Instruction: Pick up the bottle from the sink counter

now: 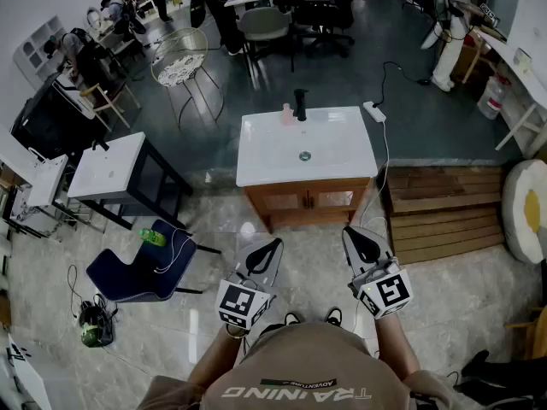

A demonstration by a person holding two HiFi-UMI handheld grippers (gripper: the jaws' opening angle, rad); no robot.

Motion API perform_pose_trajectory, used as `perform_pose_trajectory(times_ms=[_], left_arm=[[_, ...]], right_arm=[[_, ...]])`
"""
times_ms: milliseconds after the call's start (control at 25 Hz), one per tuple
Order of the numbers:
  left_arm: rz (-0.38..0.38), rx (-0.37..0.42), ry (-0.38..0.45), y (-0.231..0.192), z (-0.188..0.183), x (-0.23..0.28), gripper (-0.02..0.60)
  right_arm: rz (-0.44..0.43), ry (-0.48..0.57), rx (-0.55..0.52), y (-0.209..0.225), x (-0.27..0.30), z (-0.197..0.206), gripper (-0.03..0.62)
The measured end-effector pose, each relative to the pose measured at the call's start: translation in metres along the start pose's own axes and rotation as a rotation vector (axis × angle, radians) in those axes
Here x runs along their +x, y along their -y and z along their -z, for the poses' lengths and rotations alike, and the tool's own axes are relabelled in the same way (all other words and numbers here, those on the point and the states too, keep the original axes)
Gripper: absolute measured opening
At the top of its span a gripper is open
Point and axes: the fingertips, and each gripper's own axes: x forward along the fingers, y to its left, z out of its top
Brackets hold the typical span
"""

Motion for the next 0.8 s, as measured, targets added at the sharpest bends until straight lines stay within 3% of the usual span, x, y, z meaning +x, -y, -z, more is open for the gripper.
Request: perform_pose_trajectory(times_ms=[360, 600, 800], left_arm=[[0.041, -0.004, 0.018, -0.034, 0.001, 0.004, 0.008], [0.044, -0.051, 0.000, -0.061, 0.029, 0.005, 0.008], [0.007, -0.116, -0.047, -0.077, 0.056, 0.011, 0.008]], right_arm=[[0.034, -0.035, -0.013, -0.012, 0.025, 0.006, 0.011], [0.105, -0.090, 0.013, -0.015, 0.037, 0.030, 0.011], [0.094, -0.168, 0.037, -0.001, 0.050, 0.054, 0.011]])
